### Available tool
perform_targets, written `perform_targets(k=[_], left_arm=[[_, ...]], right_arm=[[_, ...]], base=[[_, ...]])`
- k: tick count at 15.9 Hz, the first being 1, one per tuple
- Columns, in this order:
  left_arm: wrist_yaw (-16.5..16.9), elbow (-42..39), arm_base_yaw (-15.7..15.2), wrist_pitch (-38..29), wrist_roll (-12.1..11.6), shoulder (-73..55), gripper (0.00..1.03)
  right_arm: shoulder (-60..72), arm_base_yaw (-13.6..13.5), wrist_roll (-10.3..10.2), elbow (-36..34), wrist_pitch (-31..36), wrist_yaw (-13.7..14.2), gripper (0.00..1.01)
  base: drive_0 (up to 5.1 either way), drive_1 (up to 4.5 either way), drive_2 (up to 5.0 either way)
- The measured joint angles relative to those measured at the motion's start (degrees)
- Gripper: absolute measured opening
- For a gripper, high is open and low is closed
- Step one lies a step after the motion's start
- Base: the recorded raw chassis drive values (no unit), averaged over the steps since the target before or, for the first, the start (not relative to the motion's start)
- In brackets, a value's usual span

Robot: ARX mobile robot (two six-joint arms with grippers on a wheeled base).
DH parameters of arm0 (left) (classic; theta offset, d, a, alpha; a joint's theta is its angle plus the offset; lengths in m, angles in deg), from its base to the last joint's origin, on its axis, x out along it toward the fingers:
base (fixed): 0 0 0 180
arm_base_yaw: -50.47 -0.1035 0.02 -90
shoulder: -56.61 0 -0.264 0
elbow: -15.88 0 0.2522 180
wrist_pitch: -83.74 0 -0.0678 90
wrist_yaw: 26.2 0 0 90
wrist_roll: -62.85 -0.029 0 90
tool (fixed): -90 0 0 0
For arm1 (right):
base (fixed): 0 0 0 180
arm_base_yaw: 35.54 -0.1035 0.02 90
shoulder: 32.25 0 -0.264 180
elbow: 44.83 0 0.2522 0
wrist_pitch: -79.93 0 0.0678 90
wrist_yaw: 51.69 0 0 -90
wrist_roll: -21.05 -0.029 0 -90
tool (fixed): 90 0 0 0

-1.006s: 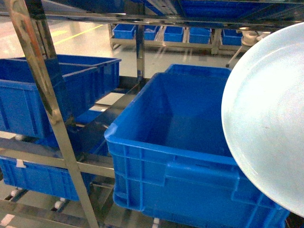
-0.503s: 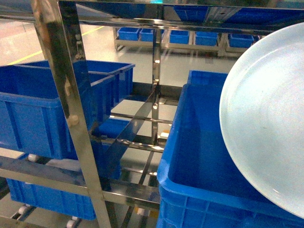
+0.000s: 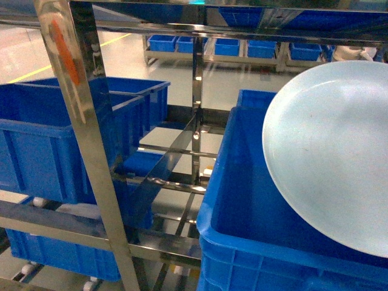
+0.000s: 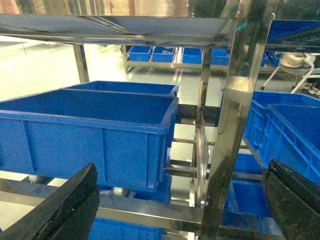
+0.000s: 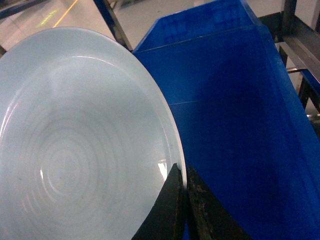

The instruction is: Place blue tray on left shelf second layer neatly

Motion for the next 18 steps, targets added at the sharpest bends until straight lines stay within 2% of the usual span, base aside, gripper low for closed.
perform_targets(k=[3, 5, 7, 10, 12, 14, 16, 17, 18], left_arm=[[0.0, 0.0, 0.0, 0.0, 0.0, 0.0, 0.98], [0.0, 0.0, 0.0, 0.0, 0.0, 0.0, 0.98], [0.0, 0.0, 0.0, 0.0, 0.0, 0.0, 0.98], [0.0, 0.0, 0.0, 0.0, 0.0, 0.0, 0.98], [0.0, 0.0, 0.0, 0.0, 0.0, 0.0, 0.98], [0.0, 0.0, 0.0, 0.0, 0.0, 0.0, 0.98], [0.0, 0.0, 0.0, 0.0, 0.0, 0.0, 0.98], [0.0, 0.0, 0.0, 0.0, 0.0, 0.0, 0.98], [0.0, 0.0, 0.0, 0.0, 0.0, 0.0, 0.98]], right_arm=[[11.0, -1.3, -1.9, 1.4, 9.0, 6.6, 0.02], [16.2, -2.4, -3.2, 2.2, 13.7, 10.8, 0.02], [19.8, -3.1, -3.8, 3.0, 16.6, 13.9, 0.02], [25.8, -3.9, -6.5, 4.3, 19.7, 17.7, 0.02], [26.1, -6.5, -7.6, 4.7, 20.1, 18.2, 0.16], [22.2, -9.8, -6.8, 4.7, 18.3, 18.7, 0.32], [12.7, -15.0, -5.1, 3.5, 11.8, 21.4, 0.54], [7.8, -16.7, -4.5, 1.8, 8.2, 22.5, 0.65], [4.6, -17.1, -4.4, 0.5, 5.5, 22.8, 0.72]], base=[[-4.0, 4.56, -0.6], [0.0, 0.00, 0.0], [0.0, 0.00, 0.0], [0.0, 0.00, 0.0], [0.0, 0.00, 0.0], [0.0, 0.00, 0.0], [0.0, 0.00, 0.0], [0.0, 0.00, 0.0], [0.0, 0.00, 0.0]])
